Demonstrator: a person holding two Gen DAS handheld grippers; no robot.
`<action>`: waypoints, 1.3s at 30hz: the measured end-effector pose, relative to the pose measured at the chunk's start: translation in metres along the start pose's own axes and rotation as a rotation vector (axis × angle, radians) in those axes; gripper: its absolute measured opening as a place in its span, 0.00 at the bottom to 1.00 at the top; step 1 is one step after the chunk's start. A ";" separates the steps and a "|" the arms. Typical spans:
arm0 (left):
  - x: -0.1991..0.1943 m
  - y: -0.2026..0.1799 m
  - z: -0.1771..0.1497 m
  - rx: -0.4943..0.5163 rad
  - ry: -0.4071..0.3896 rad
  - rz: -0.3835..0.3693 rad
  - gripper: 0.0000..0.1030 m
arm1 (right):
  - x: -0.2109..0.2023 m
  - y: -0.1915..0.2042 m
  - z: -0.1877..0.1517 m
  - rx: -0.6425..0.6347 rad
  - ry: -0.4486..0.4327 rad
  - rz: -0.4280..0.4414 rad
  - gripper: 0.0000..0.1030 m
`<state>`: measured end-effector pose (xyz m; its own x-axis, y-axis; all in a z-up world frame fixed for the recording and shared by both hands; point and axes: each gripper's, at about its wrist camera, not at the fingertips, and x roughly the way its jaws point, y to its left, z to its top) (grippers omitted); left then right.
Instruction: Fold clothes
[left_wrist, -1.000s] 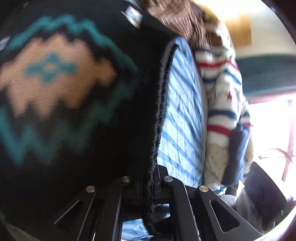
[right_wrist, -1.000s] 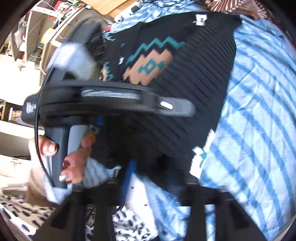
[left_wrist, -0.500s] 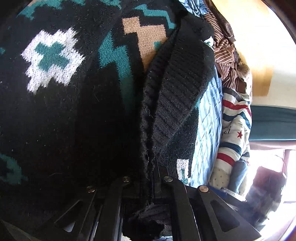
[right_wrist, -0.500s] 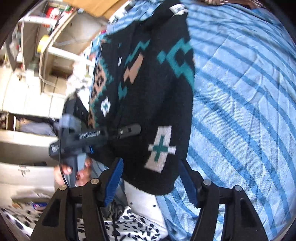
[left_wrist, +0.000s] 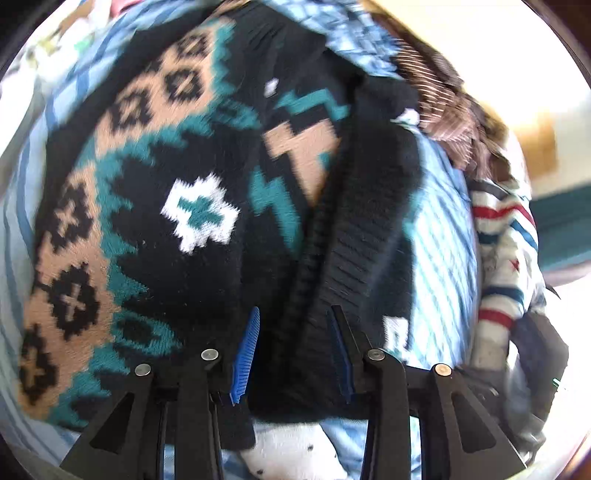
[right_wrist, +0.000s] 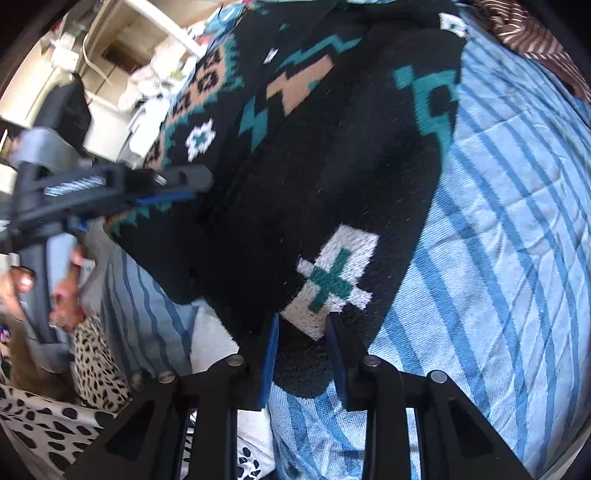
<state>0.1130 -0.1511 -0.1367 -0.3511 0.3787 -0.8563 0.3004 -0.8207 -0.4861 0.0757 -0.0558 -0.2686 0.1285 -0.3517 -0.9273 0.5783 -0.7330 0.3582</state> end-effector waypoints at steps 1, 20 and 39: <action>0.005 -0.012 0.000 0.034 0.014 -0.003 0.38 | 0.005 0.002 0.000 -0.009 0.019 -0.007 0.30; 0.005 -0.053 0.014 0.171 -0.011 -0.009 0.34 | -0.028 -0.042 0.020 0.100 -0.046 0.001 0.39; 0.020 -0.050 0.087 -0.052 -0.316 0.264 0.63 | -0.026 -0.067 0.311 0.344 -0.250 -0.311 0.70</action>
<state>0.0139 -0.1397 -0.1146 -0.5083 0.0016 -0.8612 0.4580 -0.8463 -0.2719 -0.2167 -0.1783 -0.2341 -0.2277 -0.1844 -0.9561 0.2548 -0.9590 0.1242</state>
